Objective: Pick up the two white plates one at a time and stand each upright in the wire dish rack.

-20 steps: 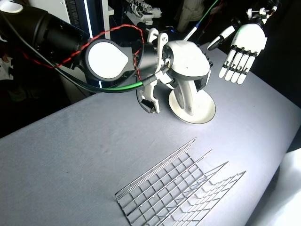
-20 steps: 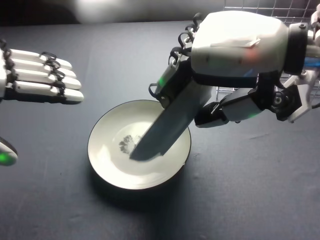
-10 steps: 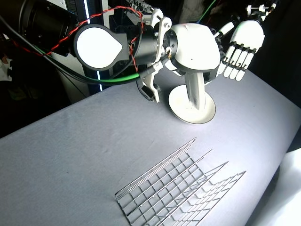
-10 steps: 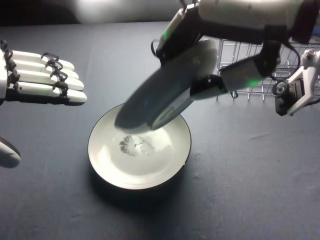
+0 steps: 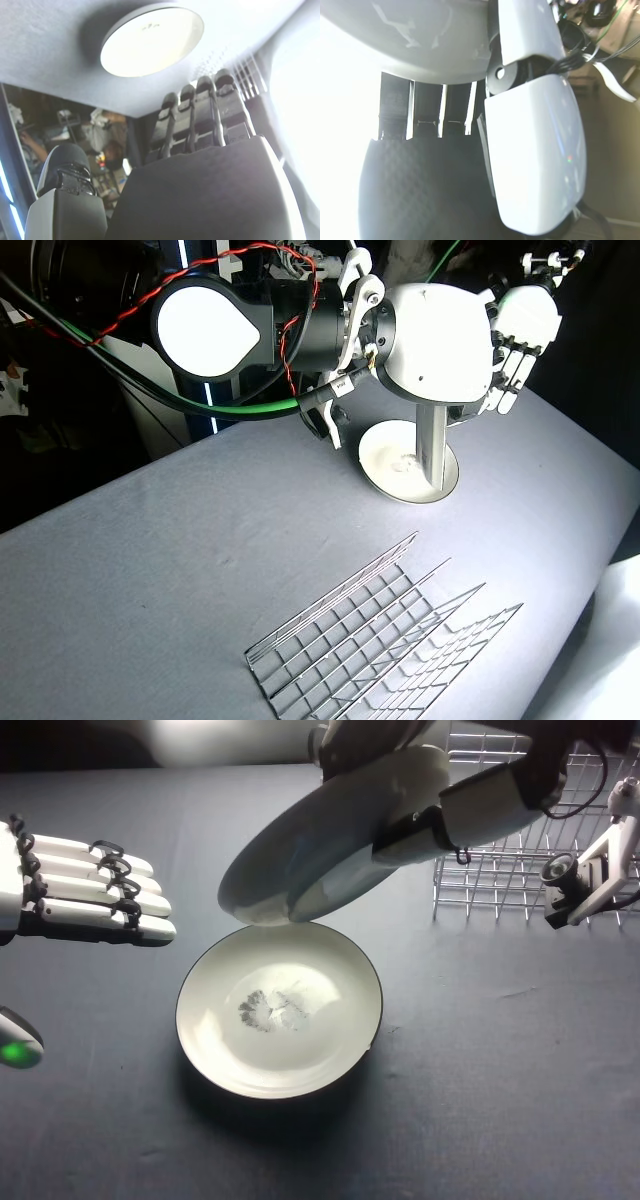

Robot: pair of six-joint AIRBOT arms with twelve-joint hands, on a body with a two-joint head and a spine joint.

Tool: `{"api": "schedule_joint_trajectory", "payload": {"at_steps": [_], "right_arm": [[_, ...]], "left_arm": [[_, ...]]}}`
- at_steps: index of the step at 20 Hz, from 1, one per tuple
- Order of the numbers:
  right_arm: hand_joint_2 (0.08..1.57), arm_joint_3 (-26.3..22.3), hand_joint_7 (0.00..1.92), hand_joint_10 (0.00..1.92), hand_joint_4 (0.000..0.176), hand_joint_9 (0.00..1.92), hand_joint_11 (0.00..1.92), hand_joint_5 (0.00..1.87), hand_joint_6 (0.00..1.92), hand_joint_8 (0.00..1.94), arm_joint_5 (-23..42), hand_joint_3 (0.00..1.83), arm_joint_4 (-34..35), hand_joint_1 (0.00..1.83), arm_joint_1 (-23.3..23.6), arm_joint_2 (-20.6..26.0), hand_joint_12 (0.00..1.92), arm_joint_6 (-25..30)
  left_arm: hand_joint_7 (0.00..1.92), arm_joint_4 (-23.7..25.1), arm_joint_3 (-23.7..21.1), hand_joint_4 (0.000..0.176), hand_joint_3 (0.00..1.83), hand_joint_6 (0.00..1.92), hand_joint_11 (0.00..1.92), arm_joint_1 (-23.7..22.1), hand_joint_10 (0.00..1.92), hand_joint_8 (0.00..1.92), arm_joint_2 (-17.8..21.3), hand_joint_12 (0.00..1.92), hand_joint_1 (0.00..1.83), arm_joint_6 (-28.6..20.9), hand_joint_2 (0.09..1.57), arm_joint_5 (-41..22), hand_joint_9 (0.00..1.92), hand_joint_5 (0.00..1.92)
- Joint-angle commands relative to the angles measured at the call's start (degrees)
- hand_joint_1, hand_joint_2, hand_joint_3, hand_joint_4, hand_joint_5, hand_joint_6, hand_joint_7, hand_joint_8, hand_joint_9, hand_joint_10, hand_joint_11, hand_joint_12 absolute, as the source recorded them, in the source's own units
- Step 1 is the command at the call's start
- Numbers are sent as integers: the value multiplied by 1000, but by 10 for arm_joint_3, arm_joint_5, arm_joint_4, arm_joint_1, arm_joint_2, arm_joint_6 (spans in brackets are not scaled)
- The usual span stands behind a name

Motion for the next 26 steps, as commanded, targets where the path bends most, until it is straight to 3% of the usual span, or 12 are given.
{"api": "schedule_joint_trajectory", "payload": {"at_steps": [1,5,18,26], "right_arm": [[1039,0,1176,862,0,1107,989,1046,830,617,71,0,26,1396,13,5,758,8],[1054,10,1123,904,0,1079,972,1019,884,707,63,0,55,1392,16,9,780,9],[1044,61,1152,854,0,1110,983,1034,850,665,24,0,130,1395,44,17,781,8],[1041,70,1171,870,0,1095,979,1049,814,651,5,1,183,1396,51,21,785,8]], "left_arm": [[7,-37,1,0,0,7,5,-8,0,3,2,2,0,-2,1103,-15,0,18],[7,-32,1,0,0,5,11,-10,1,3,-1,5,0,-2,1099,-10,3,14],[3,-16,-1,0,0,7,11,-16,0,1,-17,5,0,-2,1102,-13,0,19],[0,-14,-32,0,2,0,0,-11,0,0,-34,0,0,2,1110,-2,0,2]]}}
